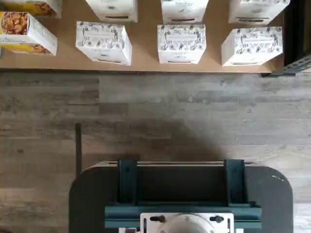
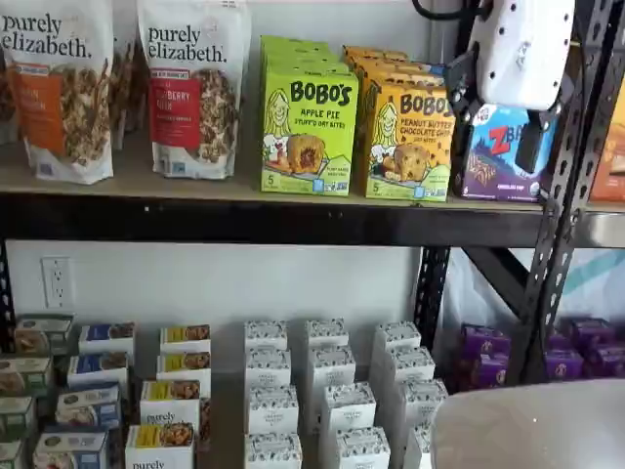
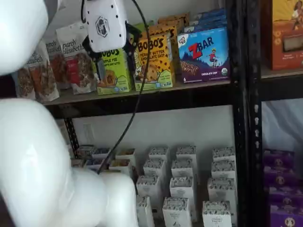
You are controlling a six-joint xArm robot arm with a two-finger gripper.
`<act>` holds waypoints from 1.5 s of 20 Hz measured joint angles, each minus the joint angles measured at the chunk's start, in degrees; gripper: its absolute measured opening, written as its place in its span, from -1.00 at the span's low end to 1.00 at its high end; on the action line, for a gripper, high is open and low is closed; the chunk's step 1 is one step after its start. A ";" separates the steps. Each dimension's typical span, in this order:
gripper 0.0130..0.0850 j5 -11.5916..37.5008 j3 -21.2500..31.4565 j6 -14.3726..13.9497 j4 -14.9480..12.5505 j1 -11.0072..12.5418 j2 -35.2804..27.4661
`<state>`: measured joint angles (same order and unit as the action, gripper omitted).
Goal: Pick the green box on the top shelf, the fourth from the left
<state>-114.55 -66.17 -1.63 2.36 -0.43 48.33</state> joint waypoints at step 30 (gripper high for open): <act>1.00 18.66 1.65 -13.76 -3.32 -15.20 -1.31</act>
<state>-95.89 -64.53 -15.39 -0.96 -15.63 47.02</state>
